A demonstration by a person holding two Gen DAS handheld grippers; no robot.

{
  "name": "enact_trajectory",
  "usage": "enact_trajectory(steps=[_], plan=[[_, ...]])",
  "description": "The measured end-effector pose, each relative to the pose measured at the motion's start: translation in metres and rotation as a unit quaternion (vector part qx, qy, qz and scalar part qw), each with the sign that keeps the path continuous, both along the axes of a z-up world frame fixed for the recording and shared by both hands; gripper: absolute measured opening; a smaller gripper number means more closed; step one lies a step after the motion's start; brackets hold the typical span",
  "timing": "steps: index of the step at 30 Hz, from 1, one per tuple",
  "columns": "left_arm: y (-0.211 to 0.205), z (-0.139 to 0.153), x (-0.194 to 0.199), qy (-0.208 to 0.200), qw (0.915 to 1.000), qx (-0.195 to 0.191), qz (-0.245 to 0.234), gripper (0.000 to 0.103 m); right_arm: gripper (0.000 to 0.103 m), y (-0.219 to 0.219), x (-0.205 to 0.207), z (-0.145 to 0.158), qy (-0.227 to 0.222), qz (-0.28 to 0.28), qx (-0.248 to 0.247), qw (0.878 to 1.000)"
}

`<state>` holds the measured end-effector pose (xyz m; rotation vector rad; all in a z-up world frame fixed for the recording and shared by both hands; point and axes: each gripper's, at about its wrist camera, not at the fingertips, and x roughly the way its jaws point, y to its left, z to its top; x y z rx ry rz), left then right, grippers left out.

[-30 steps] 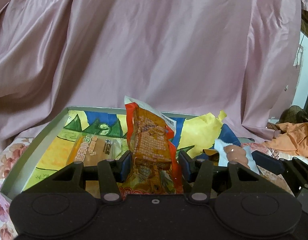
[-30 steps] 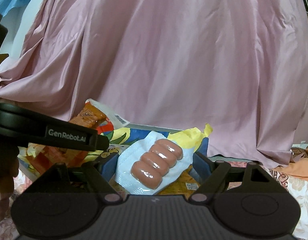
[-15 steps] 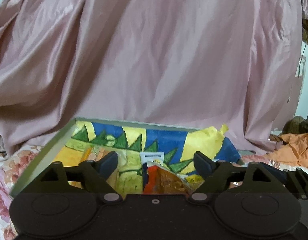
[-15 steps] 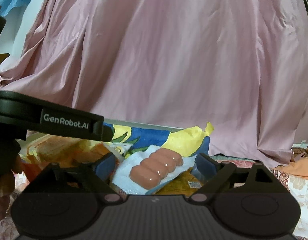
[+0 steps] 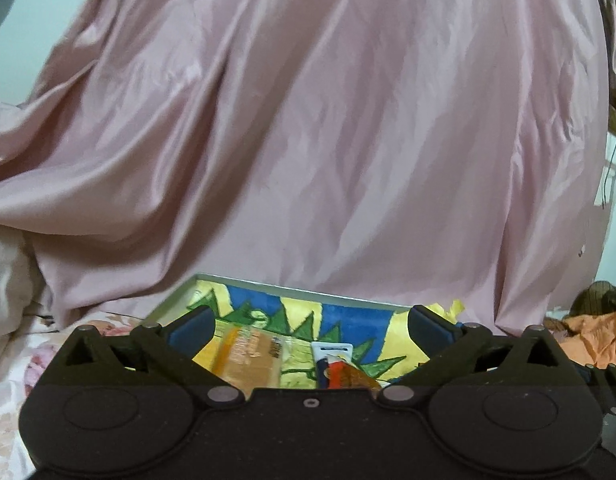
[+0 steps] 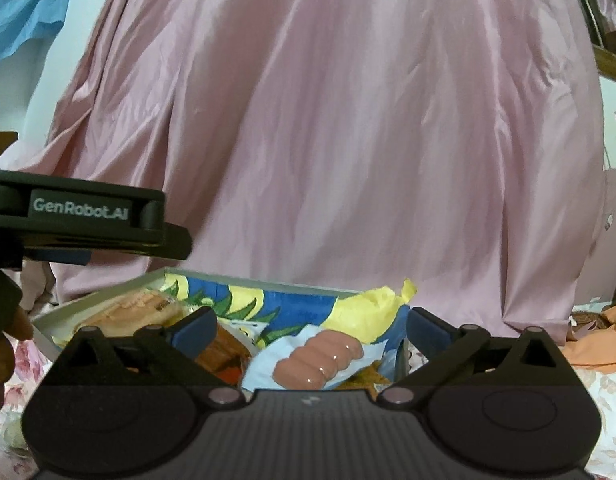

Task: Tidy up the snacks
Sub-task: 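Open both tools to drop the red pack and sausage tray into the tray, then move both tools back over the green round cake and dark fish strip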

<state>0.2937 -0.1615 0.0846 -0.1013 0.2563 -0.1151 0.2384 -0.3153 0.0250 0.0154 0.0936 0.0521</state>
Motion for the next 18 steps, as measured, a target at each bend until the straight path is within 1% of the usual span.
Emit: enact_trajectory(steps=[9, 14, 18], plan=[[0.033, 0.001, -0.045, -0.015, 0.9996, -0.003, 0.022, 0.102, 0.103, 0.017, -0.041, 0.006, -0.027, 0.014, -0.013, 0.999], [0.06, -0.001, -0.074, -0.011, 0.9991, -0.009, 0.039, 0.102, 0.103, 0.03, -0.065, 0.009, -0.027, 0.031, -0.007, 0.999], [0.082, -0.002, -0.096, -0.003, 0.9985, -0.009, 0.054, 0.102, 0.103, 0.045, -0.083, 0.007, -0.017, 0.046, -0.014, 0.999]])
